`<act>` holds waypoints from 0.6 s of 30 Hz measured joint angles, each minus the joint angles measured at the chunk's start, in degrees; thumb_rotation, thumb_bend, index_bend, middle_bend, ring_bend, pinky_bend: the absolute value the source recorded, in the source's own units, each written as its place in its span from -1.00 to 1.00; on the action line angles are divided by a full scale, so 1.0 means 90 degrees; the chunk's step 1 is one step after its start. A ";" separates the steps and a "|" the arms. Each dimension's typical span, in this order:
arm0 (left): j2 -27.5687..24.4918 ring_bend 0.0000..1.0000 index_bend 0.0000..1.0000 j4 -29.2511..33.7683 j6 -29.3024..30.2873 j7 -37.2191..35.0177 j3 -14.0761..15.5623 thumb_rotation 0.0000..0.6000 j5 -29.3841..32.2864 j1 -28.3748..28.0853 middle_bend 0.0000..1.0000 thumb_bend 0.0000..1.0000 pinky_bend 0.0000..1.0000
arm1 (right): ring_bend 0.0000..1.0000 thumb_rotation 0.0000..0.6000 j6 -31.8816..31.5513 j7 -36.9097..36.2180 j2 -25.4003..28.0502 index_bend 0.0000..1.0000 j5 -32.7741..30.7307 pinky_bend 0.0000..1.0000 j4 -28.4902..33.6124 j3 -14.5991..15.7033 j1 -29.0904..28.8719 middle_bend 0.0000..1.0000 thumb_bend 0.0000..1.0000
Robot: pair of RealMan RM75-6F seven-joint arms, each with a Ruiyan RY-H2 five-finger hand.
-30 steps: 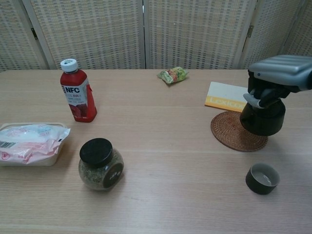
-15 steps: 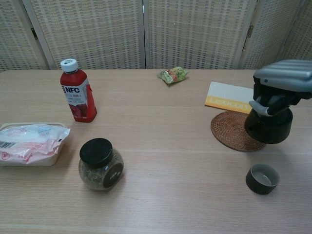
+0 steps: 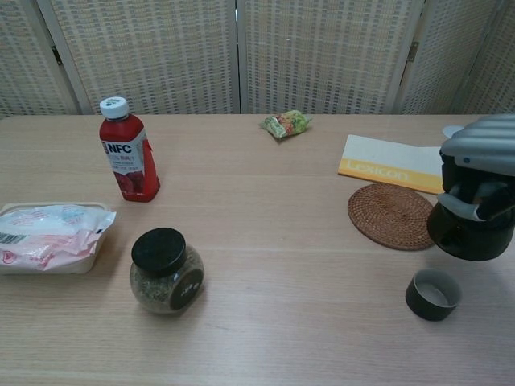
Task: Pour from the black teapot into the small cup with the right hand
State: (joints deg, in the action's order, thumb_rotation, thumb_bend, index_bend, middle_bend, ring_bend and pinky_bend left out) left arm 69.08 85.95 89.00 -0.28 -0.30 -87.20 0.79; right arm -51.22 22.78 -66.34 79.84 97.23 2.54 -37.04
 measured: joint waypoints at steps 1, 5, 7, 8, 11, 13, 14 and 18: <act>0.0005 -0.85 -0.82 -0.0002 0.0004 -0.0001 0.0004 1.00 -0.0003 0.0004 -1.00 -0.59 -0.85 | 0.86 0.56 0.0026 0.0054 0.0004 1.00 0.0011 -0.02 0.0017 0.0012 -0.0007 1.00 0.30; 0.0013 -0.85 -0.82 -0.0019 0.0038 -0.0030 0.0016 1.00 -0.0008 0.0032 -1.00 -0.59 -0.85 | 0.85 0.57 0.0159 0.0247 -0.0017 1.00 0.0010 -0.02 0.0056 0.0045 -0.0048 1.00 0.30; 0.0014 -0.85 -0.82 -0.0029 0.0062 -0.0048 0.0017 1.00 -0.0003 0.0050 -1.00 -0.59 -0.85 | 0.86 0.56 0.0224 0.0362 -0.0039 1.00 0.0001 -0.02 0.0057 0.0058 -0.0075 1.00 0.30; 0.0014 -0.85 -0.82 -0.0037 0.0076 -0.0060 0.0018 1.00 0.0002 0.0063 -1.00 -0.59 -0.85 | 0.85 0.56 0.0256 0.0416 -0.0049 1.00 -0.0003 -0.02 0.0058 0.0062 -0.0090 1.00 0.30; 0.0014 -0.85 -0.82 -0.0050 0.0108 -0.0084 0.0021 1.00 0.0009 0.0091 -1.00 -0.59 -0.85 | 0.85 0.56 0.0364 0.0614 -0.0070 1.00 -0.0022 -0.02 0.0070 0.0076 -0.0149 1.00 0.30; 0.0020 -0.85 -0.82 -0.0062 0.0125 -0.0101 0.0024 1.00 0.0012 0.0108 -1.00 -0.59 -0.85 | 0.85 0.56 0.0428 0.0769 -0.0077 1.00 -0.0039 -0.02 0.0087 0.0085 -0.0190 1.00 0.30; 0.0027 -0.85 -0.82 -0.0073 0.0128 -0.0112 0.0026 1.00 0.0016 0.0114 -1.00 -0.59 -0.85 | 0.85 0.56 0.0452 0.0838 -0.0079 1.00 -0.0049 -0.02 0.0094 0.0089 -0.0206 1.00 0.30; 0.0052 -0.85 -0.82 -0.0108 0.0123 -0.0141 0.0030 1.00 0.0023 0.0125 -1.00 -0.59 -0.85 | 0.85 0.56 0.0523 0.1152 -0.0100 1.00 -0.0105 -0.01 0.0137 0.0101 -0.0267 1.00 0.30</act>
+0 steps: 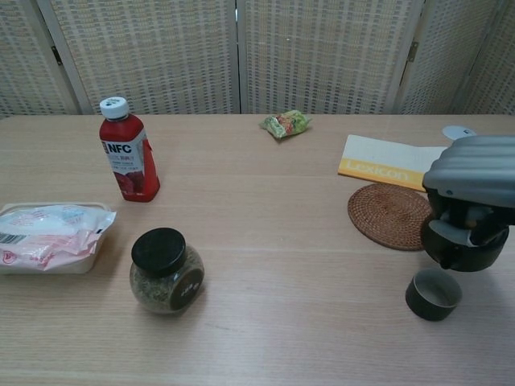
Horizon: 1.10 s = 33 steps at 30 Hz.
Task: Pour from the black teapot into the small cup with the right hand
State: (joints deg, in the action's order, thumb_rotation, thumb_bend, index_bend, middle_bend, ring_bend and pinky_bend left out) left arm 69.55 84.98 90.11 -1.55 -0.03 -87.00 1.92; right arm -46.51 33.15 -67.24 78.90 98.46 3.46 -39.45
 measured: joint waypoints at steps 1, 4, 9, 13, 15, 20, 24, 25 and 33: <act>0.0005 -0.85 -0.82 -0.0008 -0.0001 -0.0008 0.0001 1.00 0.0001 0.0002 -1.00 -0.59 -0.85 | 0.85 0.56 0.0010 0.0060 -0.0006 1.00 -0.0013 0.00 0.0011 0.0003 -0.0010 1.00 0.30; 0.0018 -0.85 -0.82 -0.0034 0.0004 -0.0036 -0.0003 1.00 0.0006 0.0010 -1.00 -0.59 -0.86 | 0.86 0.57 0.0040 0.0241 -0.0020 1.00 -0.0057 0.00 0.0056 0.0014 -0.0042 1.00 0.30; 0.0037 -0.85 -0.82 -0.0081 0.0001 -0.0081 -0.0004 1.00 0.0016 0.0021 -1.00 -0.59 -0.86 | 0.86 0.57 0.0040 0.0493 -0.0029 1.00 -0.0129 0.00 0.0127 0.0016 -0.0080 1.00 0.30; 0.0046 -0.85 -0.82 -0.0109 0.0008 -0.0114 -0.0005 1.00 0.0015 0.0031 -1.00 -0.59 -0.86 | 0.86 0.57 0.0037 0.0663 -0.0027 1.00 -0.0185 0.00 0.0173 0.0016 -0.0109 1.00 0.36; 0.0053 -0.85 -0.82 -0.0121 0.0008 -0.0126 -0.0005 1.00 0.0015 0.0035 -1.00 -0.59 -0.86 | 0.86 0.57 0.0036 0.0754 -0.0025 1.00 -0.0212 0.00 0.0196 0.0017 -0.0126 1.00 0.36; 0.0065 -0.85 -0.82 -0.0143 0.0006 -0.0149 -0.0001 1.00 0.0017 0.0046 -1.00 -0.59 -0.86 | 0.86 0.57 0.0022 0.0957 -0.0022 1.00 -0.0241 0.00 0.0243 0.0028 -0.0161 1.00 0.36; 0.0069 -0.85 -0.82 -0.0156 0.0016 -0.0163 -0.0003 1.00 0.0016 0.0055 -1.00 -0.59 -0.86 | 0.86 0.57 0.0008 0.1188 -0.0008 1.00 -0.0239 0.00 0.0280 0.0047 -0.0200 1.00 0.36; 0.0070 -0.85 -0.82 -0.0157 0.0017 -0.0165 -0.0003 1.00 0.0014 0.0056 -1.00 -0.59 -0.86 | 0.86 0.57 0.0007 0.1237 -0.0004 1.00 -0.0239 0.00 0.0288 0.0052 -0.0209 1.00 0.36; 0.0096 -0.85 -0.82 -0.0183 0.0016 -0.0194 -0.0002 1.00 0.0004 0.0059 -1.00 -0.59 -0.86 | 0.86 0.57 -0.0014 0.1672 0.0036 1.00 -0.0225 0.00 0.0414 0.0117 -0.0263 1.00 0.36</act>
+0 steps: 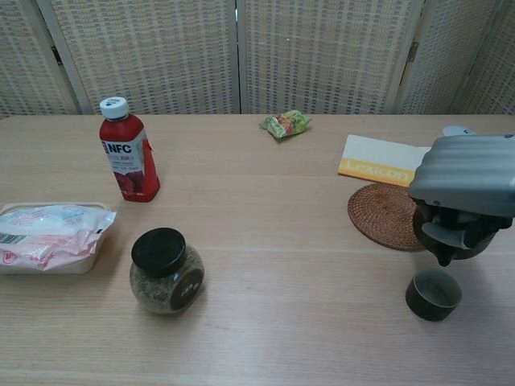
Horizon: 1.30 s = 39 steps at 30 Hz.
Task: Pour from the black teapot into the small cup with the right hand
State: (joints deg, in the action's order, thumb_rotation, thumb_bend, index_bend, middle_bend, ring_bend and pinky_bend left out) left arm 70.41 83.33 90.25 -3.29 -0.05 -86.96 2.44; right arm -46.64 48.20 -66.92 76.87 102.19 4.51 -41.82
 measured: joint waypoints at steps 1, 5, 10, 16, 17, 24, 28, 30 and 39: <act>0.0002 -0.85 -0.82 -0.0004 0.0001 -0.0004 -0.0001 1.00 -0.0002 0.0000 -1.00 -0.59 -0.86 | 0.86 0.57 -0.0009 0.0059 0.0002 1.00 0.0001 0.00 0.0020 0.0009 -0.0004 1.00 0.36; 0.0005 -0.85 -0.82 -0.0017 0.0013 -0.0022 -0.0007 1.00 0.0002 0.0009 -1.00 -0.59 -0.86 | 0.87 0.58 -0.0040 0.0293 0.0007 1.00 0.0003 0.00 0.0075 0.0047 -0.0021 1.00 0.36; 0.0018 -0.85 -0.82 -0.0039 0.0015 -0.0047 -0.0003 1.00 0.0006 0.0021 -1.00 -0.59 -0.86 | 0.87 0.57 -0.0045 0.0554 0.0009 1.00 -0.0053 0.00 0.0141 0.0091 -0.0050 1.00 0.36; 0.0023 -0.85 -0.82 -0.0064 0.0024 -0.0073 -0.0005 1.00 0.0003 0.0030 -1.00 -0.59 -0.86 | 0.87 0.58 -0.0086 0.0843 0.0015 1.00 -0.0103 0.00 0.0187 0.0125 -0.0080 1.00 0.36; 0.0024 -0.85 -0.82 -0.0069 0.0026 -0.0077 -0.0005 1.00 0.0000 0.0031 -1.00 -0.59 -0.86 | 0.87 0.58 -0.0099 0.0888 0.0015 1.00 -0.0110 0.00 0.0194 0.0130 -0.0082 1.00 0.36; 0.0033 -0.85 -0.82 -0.0083 0.0029 -0.0090 -0.0005 1.00 -0.0004 0.0038 -1.00 -0.59 -0.86 | 0.87 0.58 -0.0185 0.1139 0.0014 1.00 -0.0184 0.00 0.0253 0.0166 -0.0089 1.00 0.36; 0.0034 -0.85 -0.82 -0.0090 0.0032 -0.0099 -0.0004 1.00 -0.0003 0.0044 -1.00 -0.59 -0.86 | 0.87 0.59 -0.0223 0.1233 0.0016 1.00 -0.0243 0.00 0.0293 0.0179 -0.0092 1.00 0.36; 0.0032 -0.85 -0.82 -0.0093 0.0031 -0.0105 -0.0004 1.00 0.0001 0.0048 -1.00 -0.59 -0.86 | 0.87 0.59 -0.0234 0.1262 0.0019 1.00 -0.0280 0.02 0.0317 0.0185 -0.0095 1.00 0.35; 0.0035 -0.85 -0.82 -0.0111 0.0053 -0.0129 -0.0003 1.00 -0.0005 0.0066 -1.00 -0.59 -0.86 | 0.87 0.60 -0.0301 0.1461 0.0032 1.00 -0.0351 0.02 0.0374 0.0223 -0.0112 1.00 0.35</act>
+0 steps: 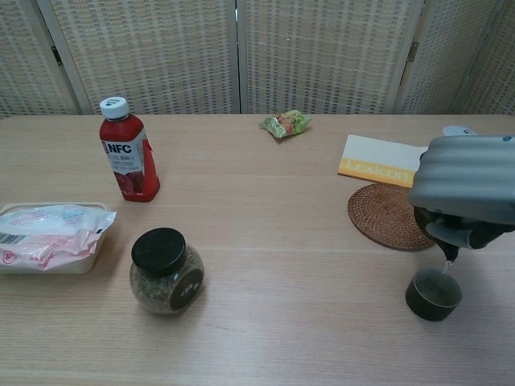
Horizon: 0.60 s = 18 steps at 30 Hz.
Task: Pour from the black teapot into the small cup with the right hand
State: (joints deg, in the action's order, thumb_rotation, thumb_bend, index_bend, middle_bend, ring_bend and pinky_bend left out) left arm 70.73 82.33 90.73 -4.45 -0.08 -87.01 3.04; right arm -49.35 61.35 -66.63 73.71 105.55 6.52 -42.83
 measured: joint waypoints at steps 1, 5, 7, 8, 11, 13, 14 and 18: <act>0.0000 -0.85 -0.82 0.0000 0.0002 0.0001 0.0000 1.00 -0.0002 0.0001 -1.00 -0.59 -0.86 | 0.87 0.59 -0.0005 0.0019 0.0001 1.00 -0.0016 0.02 0.0008 0.0004 -0.0002 1.00 0.35; 0.0005 -0.85 -0.82 -0.0010 0.0007 -0.0007 0.0000 1.00 -0.0006 0.0006 -1.00 -0.59 -0.86 | 0.88 0.60 -0.0024 0.0092 0.0006 1.00 -0.0048 0.02 0.0040 0.0027 -0.0011 1.00 0.35; 0.0008 -0.85 -0.82 -0.0013 0.0008 -0.0011 0.0000 1.00 -0.0008 0.0007 -1.00 -0.59 -0.86 | 0.88 0.60 -0.0033 0.0131 0.0007 1.00 -0.0066 0.02 0.0052 0.0038 -0.0017 1.00 0.35; 0.0008 -0.85 -0.82 -0.0014 0.0008 -0.0011 0.0001 1.00 -0.0009 0.0008 -1.00 -0.59 -0.86 | 0.88 0.60 -0.0037 0.0149 0.0007 1.00 -0.0073 0.02 0.0056 0.0043 -0.0020 1.00 0.35; 0.0009 -0.85 -0.82 -0.0016 0.0010 -0.0014 -0.0002 1.00 -0.0008 0.0010 -1.00 -0.59 -0.86 | 0.88 0.60 -0.0049 0.0199 0.0006 1.00 -0.0101 0.02 0.0069 0.0058 -0.0029 1.00 0.35; 0.0009 -0.85 -0.82 -0.0018 0.0010 -0.0015 -0.0002 1.00 -0.0009 0.0010 -1.00 -0.59 -0.86 | 0.88 0.60 -0.0056 0.0231 0.0002 1.00 -0.0118 0.02 0.0073 0.0066 -0.0038 1.00 0.35; 0.0010 -0.85 -0.82 -0.0020 0.0010 -0.0015 -0.0002 1.00 -0.0008 0.0012 -1.00 -0.59 -0.86 | 0.88 0.60 -0.0057 0.0236 0.0000 1.00 -0.0129 0.02 0.0077 0.0069 -0.0041 1.00 0.35; 0.0011 -0.85 -0.82 -0.0022 0.0010 -0.0018 -0.0005 1.00 -0.0005 0.0014 -1.00 -0.59 -0.86 | 0.88 0.61 -0.0071 0.0264 -0.0026 1.00 -0.0141 0.02 0.0072 0.0077 -0.0060 1.00 0.35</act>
State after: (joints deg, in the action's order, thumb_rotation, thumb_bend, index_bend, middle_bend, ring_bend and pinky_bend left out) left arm 70.83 82.13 90.81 -4.61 -0.13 -87.06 3.16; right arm -49.99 63.73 -66.87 72.44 106.20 7.21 -43.37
